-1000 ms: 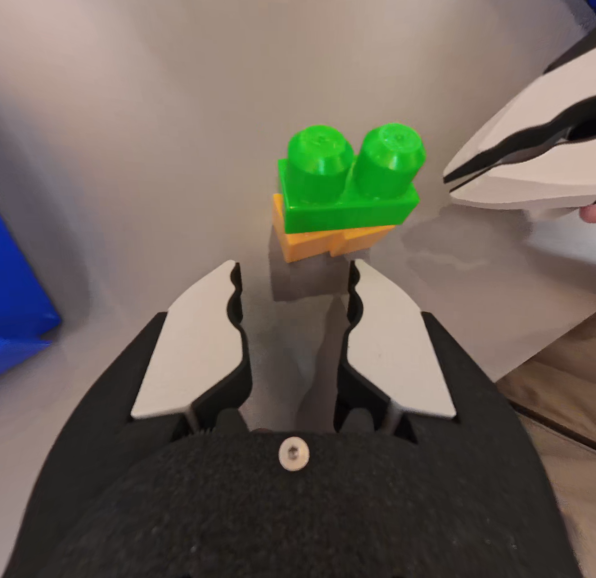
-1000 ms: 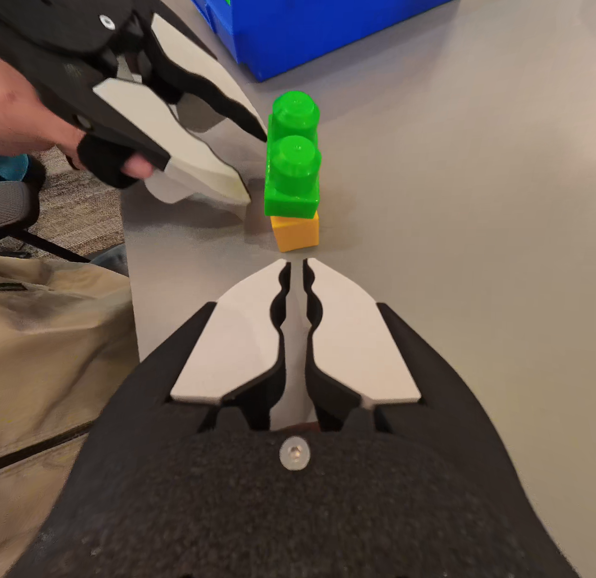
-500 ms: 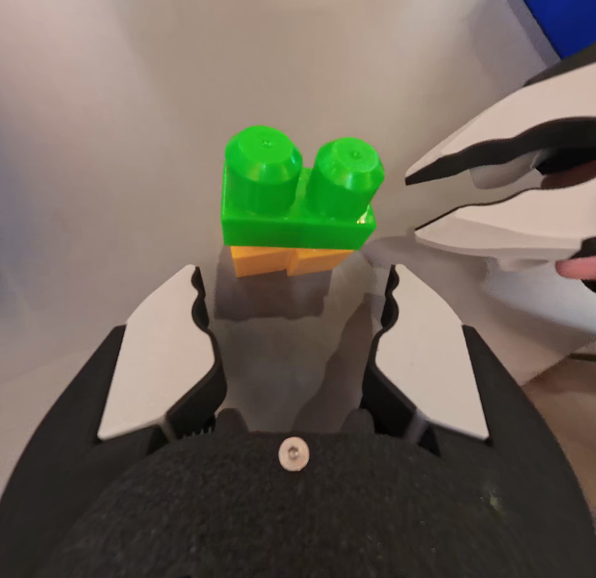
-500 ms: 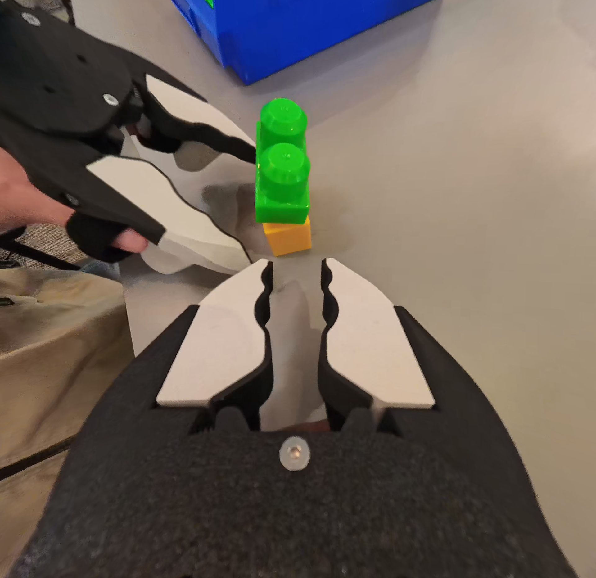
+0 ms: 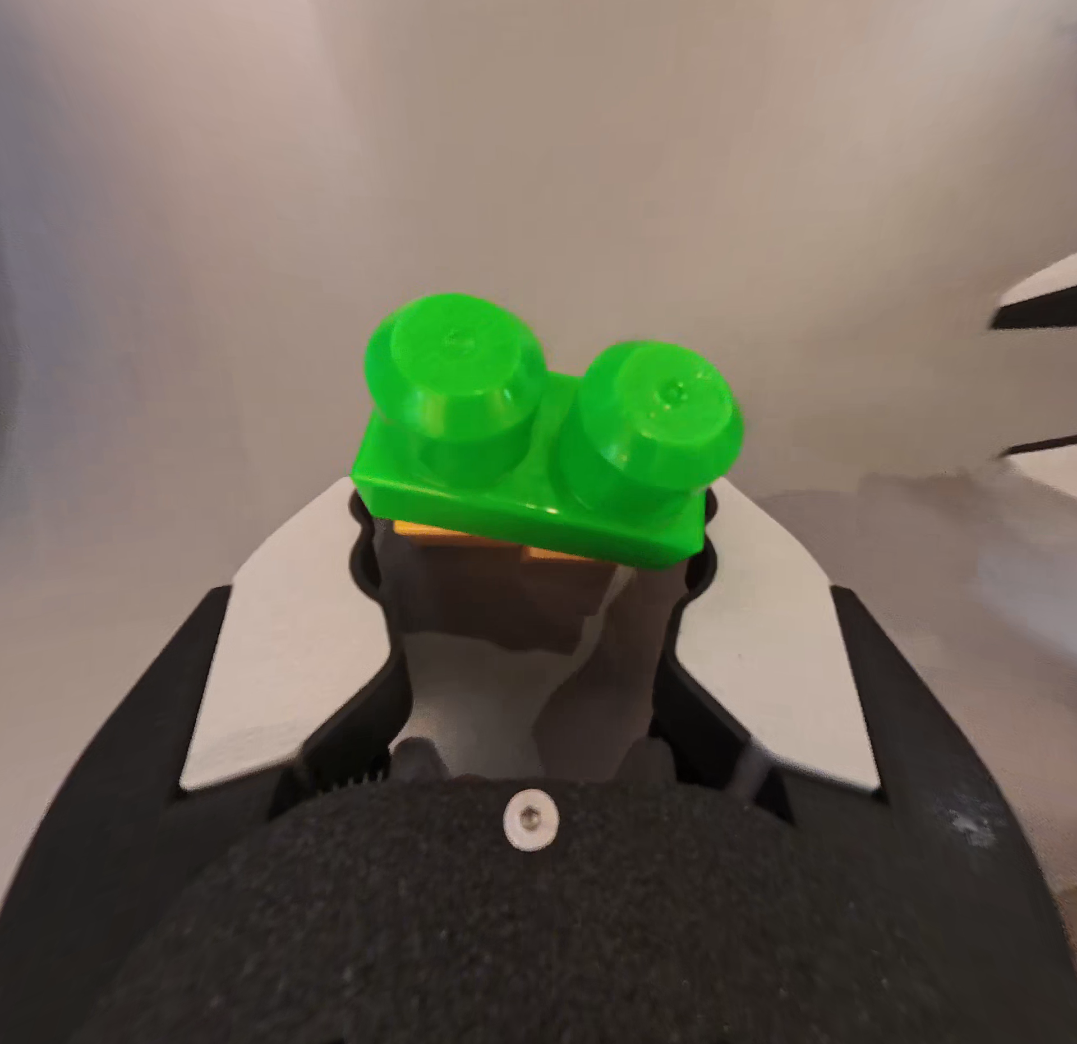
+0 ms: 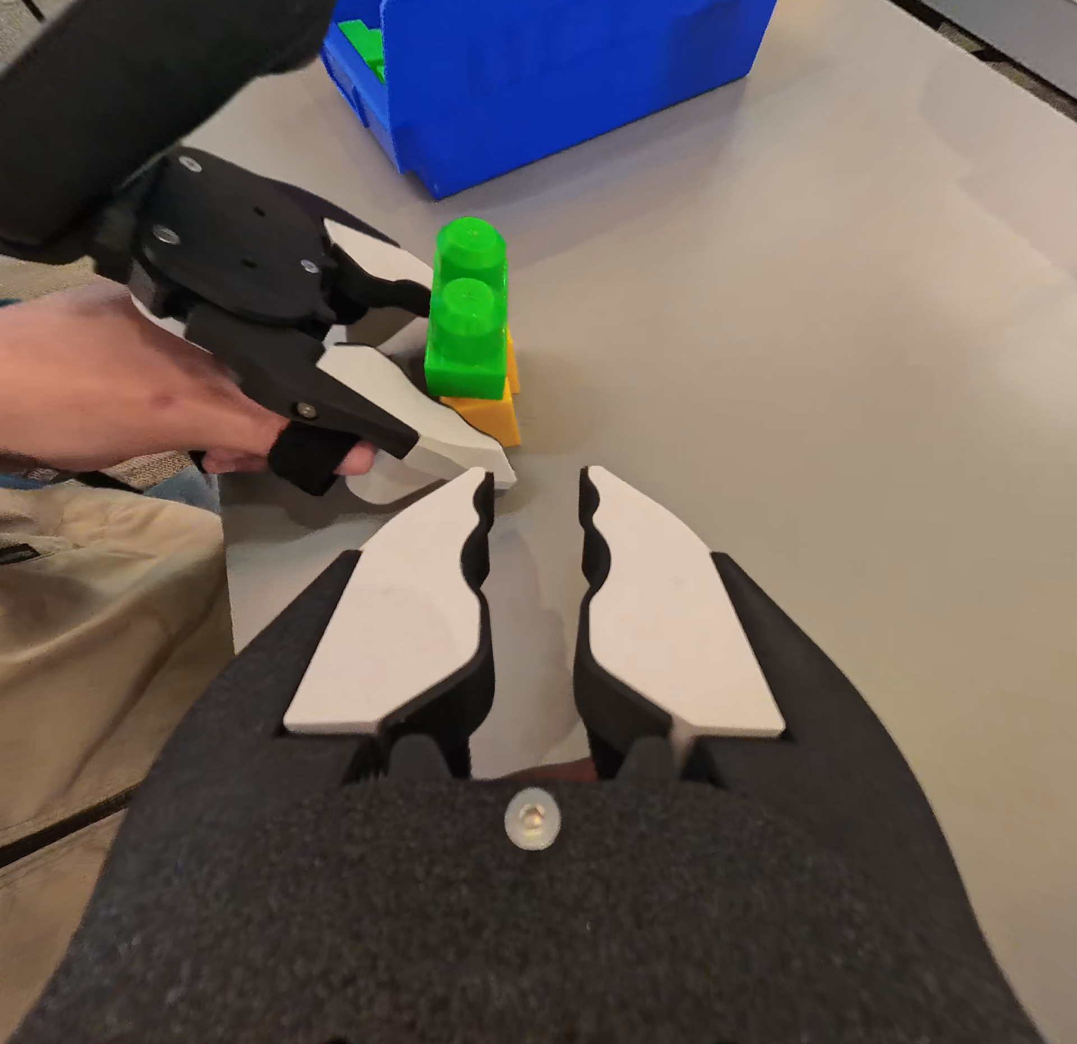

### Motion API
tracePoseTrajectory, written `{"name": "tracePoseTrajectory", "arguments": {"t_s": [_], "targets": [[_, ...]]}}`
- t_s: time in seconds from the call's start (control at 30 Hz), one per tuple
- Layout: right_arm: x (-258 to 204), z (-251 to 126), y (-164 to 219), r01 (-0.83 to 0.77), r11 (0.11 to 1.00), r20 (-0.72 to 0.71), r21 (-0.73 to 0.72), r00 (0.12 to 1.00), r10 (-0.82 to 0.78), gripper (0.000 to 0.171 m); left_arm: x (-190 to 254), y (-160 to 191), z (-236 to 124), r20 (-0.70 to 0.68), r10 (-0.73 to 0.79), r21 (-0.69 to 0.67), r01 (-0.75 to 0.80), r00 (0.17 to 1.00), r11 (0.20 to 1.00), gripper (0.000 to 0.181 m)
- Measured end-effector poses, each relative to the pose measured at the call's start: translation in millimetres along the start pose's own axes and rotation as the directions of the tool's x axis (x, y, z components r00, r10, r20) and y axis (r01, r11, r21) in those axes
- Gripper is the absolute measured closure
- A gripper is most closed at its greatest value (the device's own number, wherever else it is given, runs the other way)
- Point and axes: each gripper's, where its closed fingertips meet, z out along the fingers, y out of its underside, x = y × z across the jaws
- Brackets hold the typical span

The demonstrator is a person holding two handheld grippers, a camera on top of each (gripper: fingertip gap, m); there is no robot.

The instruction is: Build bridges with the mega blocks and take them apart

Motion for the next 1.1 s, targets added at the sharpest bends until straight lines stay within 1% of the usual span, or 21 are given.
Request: {"name": "tracePoseTrajectory", "arguments": {"t_s": [0.13, 0.23, 0.43, 0.47, 0.5, 0.73, 0.9, 0.93, 1.0, 1.1], "targets": [[4.5, -8.5, -1.6, -0.007, 1.000, 0.007, 0.027, 1.000, 0.007, 0.144, -7.0, -1.7, 3.8, 0.054, -0.004, -0.018, 0.005, 0.999, 1.000, 0.078], [9.4, -14.7, -2.5, -0.009, 0.999, 0.003, 0.040, 1.000, 0.009, 0.144, -8.8, -1.6, 7.3, 0.103, 0.022, -0.019, -0.020, 0.994, 1.000, 0.079], [13.7, -23.3, -2.4, -0.026, 0.998, 0.015, 0.064, 1.000, 0.025, 0.144, -7.6, -3.3, 9.1, 0.117, 0.005, -0.014, -0.003, 0.993, 1.000, 0.078], [13.8, -23.6, -2.3, -0.027, 0.998, 0.017, 0.065, 1.000, 0.026, 0.144, -7.0, -3.6, 8.9, 0.114, 0.008, -0.011, -0.007, 0.993, 1.000, 0.082], [13.8, -23.8, -2.2, -0.026, 0.998, 0.018, 0.065, 1.000, 0.025, 0.144, -6.4, -4.3, 7.9, 0.113, 0.011, -0.004, -0.011, 0.994, 1.000, 0.092], [12.9, -22.5, -1.5, -0.026, 0.998, 0.022, 0.059, 0.999, 0.024, 0.145, -5.3, -5.0, 8.5, 0.086, 0.044, -0.007, -0.044, 0.995, 0.999, 0.093], [15.4, -19.9, -1.0, -0.046, 0.997, 0.022, 0.057, 0.999, 0.045, 0.145, -2.0, -9.9, 5.5, 0.055, 0.118, 0.019, -0.119, 0.991, 0.993, 0.097], [14.8, -18.8, -1.5, -0.053, 0.997, 0.027, 0.059, 0.998, 0.052, 0.144, 2.0, -11.4, 5.9, 0.026, 0.150, 0.031, -0.151, 0.988, 0.988, 0.097], [13.6, -15.3, -2.3, -0.065, 0.996, 0.037, 0.059, 0.997, 0.063, 0.143, -1.9, -11.0, 7.1, 0.040, 0.179, 0.027, -0.180, 0.983, 0.983, 0.097], [9.2, -6.3, -2.1, -0.074, 0.997, 0.059, 0.039, 0.996, 0.071, 0.140, 1.8, -9.9, 7.2, -0.021, 0.171, 0.017, -0.171, 0.985, 0.985, 0.097]]}}
